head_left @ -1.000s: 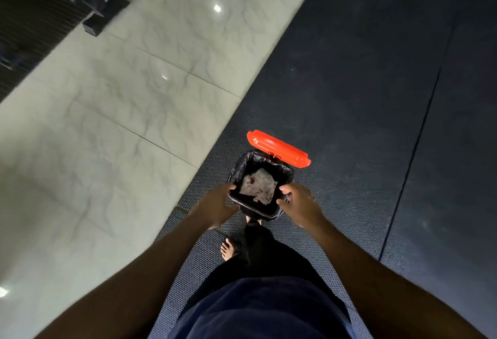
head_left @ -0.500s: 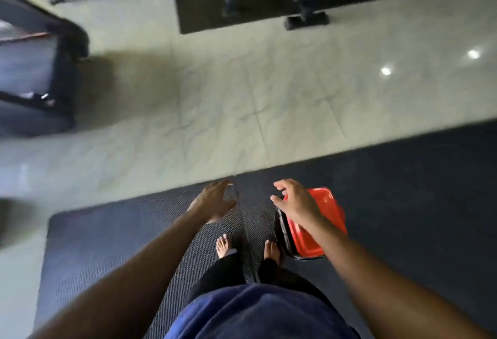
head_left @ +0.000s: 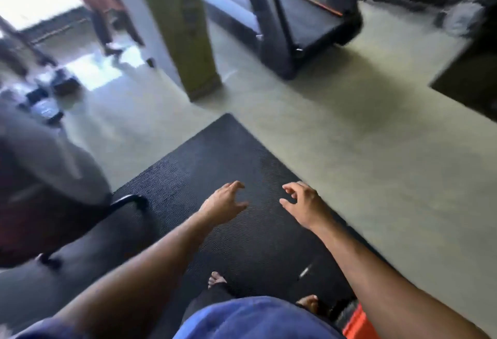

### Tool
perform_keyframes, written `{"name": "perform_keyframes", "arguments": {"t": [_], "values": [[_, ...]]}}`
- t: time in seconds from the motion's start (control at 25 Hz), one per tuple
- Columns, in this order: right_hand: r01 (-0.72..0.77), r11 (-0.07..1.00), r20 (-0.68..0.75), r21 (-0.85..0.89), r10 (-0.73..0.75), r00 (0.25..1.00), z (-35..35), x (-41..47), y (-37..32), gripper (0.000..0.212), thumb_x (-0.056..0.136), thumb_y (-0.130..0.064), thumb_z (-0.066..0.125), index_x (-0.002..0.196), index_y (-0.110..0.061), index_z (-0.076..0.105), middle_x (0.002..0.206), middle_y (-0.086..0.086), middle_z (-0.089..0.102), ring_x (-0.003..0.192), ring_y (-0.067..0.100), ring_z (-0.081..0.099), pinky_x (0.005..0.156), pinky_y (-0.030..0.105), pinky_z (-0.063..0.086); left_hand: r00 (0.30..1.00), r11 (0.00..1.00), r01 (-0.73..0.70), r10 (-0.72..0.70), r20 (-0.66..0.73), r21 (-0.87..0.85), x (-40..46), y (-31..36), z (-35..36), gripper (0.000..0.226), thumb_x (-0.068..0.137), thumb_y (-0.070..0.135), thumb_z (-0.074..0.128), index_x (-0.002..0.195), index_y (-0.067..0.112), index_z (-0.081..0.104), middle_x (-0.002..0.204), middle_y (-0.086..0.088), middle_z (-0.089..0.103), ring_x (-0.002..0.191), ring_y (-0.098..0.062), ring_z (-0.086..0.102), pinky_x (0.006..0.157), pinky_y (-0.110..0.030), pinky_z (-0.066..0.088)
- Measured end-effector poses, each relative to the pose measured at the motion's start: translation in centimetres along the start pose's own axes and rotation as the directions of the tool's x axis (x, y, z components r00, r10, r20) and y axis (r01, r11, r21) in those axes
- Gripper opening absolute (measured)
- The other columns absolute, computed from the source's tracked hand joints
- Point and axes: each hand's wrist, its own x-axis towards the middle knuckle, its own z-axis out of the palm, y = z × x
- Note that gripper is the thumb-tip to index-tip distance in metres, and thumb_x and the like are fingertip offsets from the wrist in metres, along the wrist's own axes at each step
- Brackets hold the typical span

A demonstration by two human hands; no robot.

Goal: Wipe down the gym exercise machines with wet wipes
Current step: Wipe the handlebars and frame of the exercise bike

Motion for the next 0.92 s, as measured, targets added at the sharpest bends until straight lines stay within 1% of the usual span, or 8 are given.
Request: {"name": "perform_keyframes", "arguments": {"t": [0.12,0.28,0.4,0.52,0.68,0.72,0.8,0.92], "values": [[0.178,0.982,0.147,-0.055,-0.169,0.975,5.5,5.1,-9.5,0.036,0.086,-0.033,0.078,0.118,-0.021,0.069,0.105,-0.007,0.065,0.091,0.013,0.062,0.082,0.03,0.052,0.978,0.977,0.166,-0.18,-0.106,-0.133,-3.4,-9.8,-4.3,0.059,0.096,0.046,0.065,0.149,0.029,0.046,0.149,-0.004,0.053,0.136,-0.022,0.052,0.112,-0.037,0.042],[0.4,0.916,0.31,-0.035,-0.37,0.876,13.5,10.8,-22.1,0.036,0.089,-0.033,0.076,0.122,-0.021,0.067,0.107,-0.008,0.063,0.092,0.01,0.059,0.078,0.026,0.048,0.893,0.902,0.322,-0.39,-0.224,-0.287,-7.4,-22.0,-10.0,0.058,0.096,0.047,0.065,0.148,0.029,0.046,0.147,-0.004,0.055,0.135,-0.021,0.052,0.113,-0.038,0.041],[0.508,0.861,0.385,-0.003,-0.468,0.796,17.5,13.6,-28.9,0.037,0.09,-0.034,0.075,0.124,-0.021,0.066,0.108,-0.008,0.061,0.093,0.01,0.061,0.08,0.03,0.054,0.82,0.837,0.382,-0.502,-0.274,-0.391,-10.0,-27.4,-13.1,0.056,0.095,0.047,0.066,0.145,0.029,0.048,0.143,-0.004,0.056,0.135,-0.021,0.053,0.115,-0.038,0.04],[0.629,0.776,0.466,0.036,-0.57,0.677,21.5,16.7,-35.4,0.038,0.09,-0.035,0.074,0.124,-0.021,0.066,0.108,-0.006,0.062,0.097,0.012,0.063,0.084,0.036,0.058,0.733,0.763,0.436,-0.609,-0.304,-0.477,-12.0,-31.7,-15.9,0.052,0.097,0.041,0.067,0.144,0.025,0.05,0.139,-0.005,0.057,0.134,-0.021,0.052,0.112,-0.031,0.036],[0.748,0.653,0.546,0.12,-0.672,0.499,26.0,21.0,-43.6,0.04,0.091,-0.034,0.074,0.127,-0.02,0.064,0.115,-0.004,0.064,0.104,0.013,0.064,0.09,0.037,0.057,0.58,0.657,0.457,-0.731,-0.359,-0.6,-13.1,-36.2,-18.3,0.055,0.096,0.041,0.069,0.145,0.027,0.049,0.139,-0.004,0.057,0.133,-0.021,0.054,0.112,-0.033,0.04],[0.763,0.633,0.562,0.128,-0.681,0.47,26.5,21.9,-45.2,0.041,0.091,-0.035,0.073,0.129,-0.02,0.063,0.117,-0.003,0.065,0.104,0.013,0.064,0.09,0.037,0.057,0.549,0.636,0.452,-0.751,-0.367,-0.626,-13.0,-36.8,-18.9,0.056,0.096,0.041,0.069,0.146,0.026,0.049,0.139,-0.003,0.057,0.132,-0.02,0.054,0.112,-0.032,0.04],[0.777,0.617,0.581,0.13,-0.682,0.445,26.9,24.1,-47.4,0.042,0.092,-0.035,0.072,0.13,-0.018,0.062,0.119,-0.001,0.065,0.104,0.013,0.063,0.089,0.038,0.058,0.528,0.613,0.44,-0.768,-0.364,-0.656,-11.8,-37.6,-20.3,0.057,0.095,0.039,0.07,0.147,0.027,0.049,0.14,-0.002,0.056,0.132,-0.02,0.055,0.112,-0.033,0.042],[0.763,0.64,0.589,0.088,-0.651,0.478,26.6,28.6,-48.9,0.042,0.092,-0.036,0.072,0.129,-0.019,0.062,0.12,-0.001,0.065,0.106,0.014,0.063,0.09,0.037,0.057,0.566,0.638,0.423,-0.741,-0.363,-0.643,-7.7,-38.7,-23.8,0.058,0.094,0.043,0.07,0.147,0.029,0.048,0.141,-0.002,0.056,0.133,-0.02,0.054,0.112,-0.038,0.043]]}}
